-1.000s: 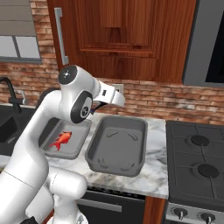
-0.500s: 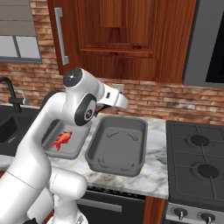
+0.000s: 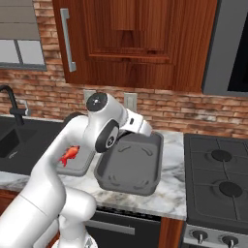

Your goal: Place one cucumber and one fish in each tupperware on the nearby counter, to pack two identical lunches.

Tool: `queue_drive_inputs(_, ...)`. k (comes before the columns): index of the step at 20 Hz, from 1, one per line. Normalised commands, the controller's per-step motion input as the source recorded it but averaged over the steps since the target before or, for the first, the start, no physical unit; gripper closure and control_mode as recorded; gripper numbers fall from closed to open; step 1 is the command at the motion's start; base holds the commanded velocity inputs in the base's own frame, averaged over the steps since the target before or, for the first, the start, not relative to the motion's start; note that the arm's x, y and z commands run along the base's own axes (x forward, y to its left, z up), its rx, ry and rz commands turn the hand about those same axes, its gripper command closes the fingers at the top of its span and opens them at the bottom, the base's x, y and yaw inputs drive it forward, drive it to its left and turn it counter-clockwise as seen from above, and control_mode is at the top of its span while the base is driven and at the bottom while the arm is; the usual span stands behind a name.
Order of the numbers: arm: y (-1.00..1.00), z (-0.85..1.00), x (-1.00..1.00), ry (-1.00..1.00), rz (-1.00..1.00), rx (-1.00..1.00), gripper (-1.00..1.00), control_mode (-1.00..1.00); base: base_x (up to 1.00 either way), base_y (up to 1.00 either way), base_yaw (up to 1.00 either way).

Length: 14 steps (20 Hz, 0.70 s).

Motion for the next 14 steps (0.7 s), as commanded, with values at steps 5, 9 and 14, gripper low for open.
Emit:
queue_drive_inputs(5, -0.14, -0.65, 0.00, 0.09, 0.00, 0.00, 1.00, -1.00, 0.00, 0.00, 0.00)
queue_drive_inputs(9, 0.00, -0.62, 0.00, 0.11, 0.03, 0.01, 1.00, -1.00, 0.00, 0.00, 0.00)
queue_drive_inputs(14, 0.00, -0.57, 0.00, 0.11, 0.09, 0.03, 1.00, -1.00, 0.00, 0.00, 0.00)
